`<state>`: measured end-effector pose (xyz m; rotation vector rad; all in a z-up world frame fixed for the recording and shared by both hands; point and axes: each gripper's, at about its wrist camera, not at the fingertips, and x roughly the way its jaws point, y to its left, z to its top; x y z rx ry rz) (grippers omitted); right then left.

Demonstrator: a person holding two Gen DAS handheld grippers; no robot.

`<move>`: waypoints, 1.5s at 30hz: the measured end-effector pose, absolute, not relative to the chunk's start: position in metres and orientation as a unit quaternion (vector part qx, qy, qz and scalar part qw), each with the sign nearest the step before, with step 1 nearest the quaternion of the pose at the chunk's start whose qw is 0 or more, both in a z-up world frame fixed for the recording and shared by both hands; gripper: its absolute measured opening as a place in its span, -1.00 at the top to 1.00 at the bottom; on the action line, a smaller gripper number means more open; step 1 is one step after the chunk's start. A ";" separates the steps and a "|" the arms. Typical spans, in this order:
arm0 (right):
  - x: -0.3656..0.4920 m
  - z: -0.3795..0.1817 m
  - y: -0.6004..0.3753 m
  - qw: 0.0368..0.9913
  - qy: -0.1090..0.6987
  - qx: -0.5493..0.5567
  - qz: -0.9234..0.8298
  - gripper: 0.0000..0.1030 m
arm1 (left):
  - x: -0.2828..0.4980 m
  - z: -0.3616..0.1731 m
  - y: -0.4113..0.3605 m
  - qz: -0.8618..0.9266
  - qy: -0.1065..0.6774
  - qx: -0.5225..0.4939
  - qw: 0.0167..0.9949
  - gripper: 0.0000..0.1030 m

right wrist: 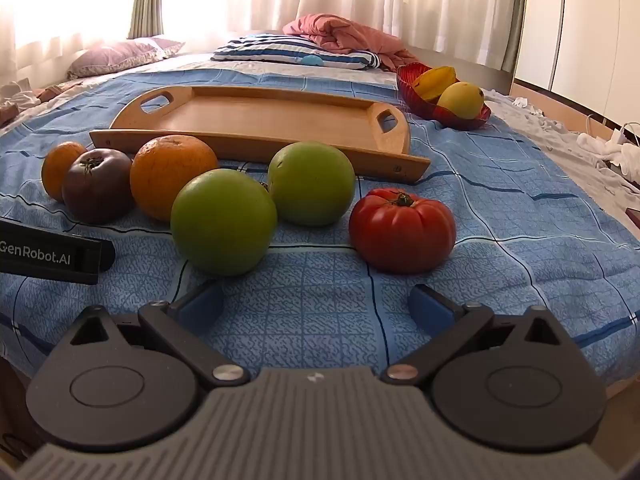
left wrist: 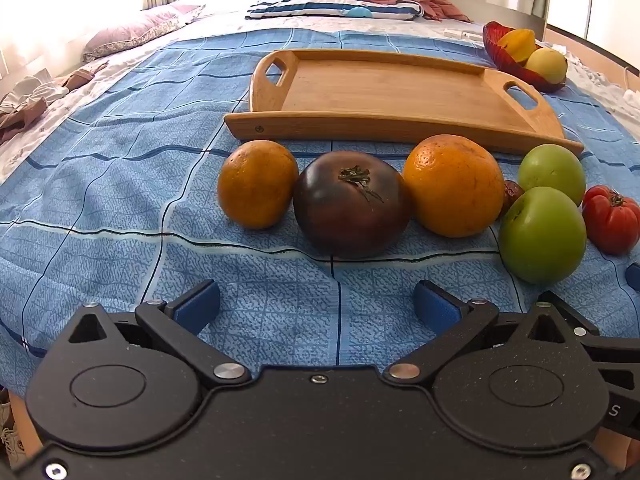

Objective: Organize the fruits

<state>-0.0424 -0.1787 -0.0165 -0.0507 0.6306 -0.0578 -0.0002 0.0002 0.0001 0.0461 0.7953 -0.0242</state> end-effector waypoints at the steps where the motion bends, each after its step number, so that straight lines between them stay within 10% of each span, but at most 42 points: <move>1: -0.043 -0.016 -0.179 0.951 0.308 -0.025 -0.028 -1.00 | 0.000 0.000 0.000 -0.011 0.387 0.022 0.922 -1.00; 45: -0.043 -0.016 -0.178 0.950 0.310 -0.029 -0.030 -1.00 | -0.003 0.000 -0.002 -0.005 0.387 0.027 0.922 -1.00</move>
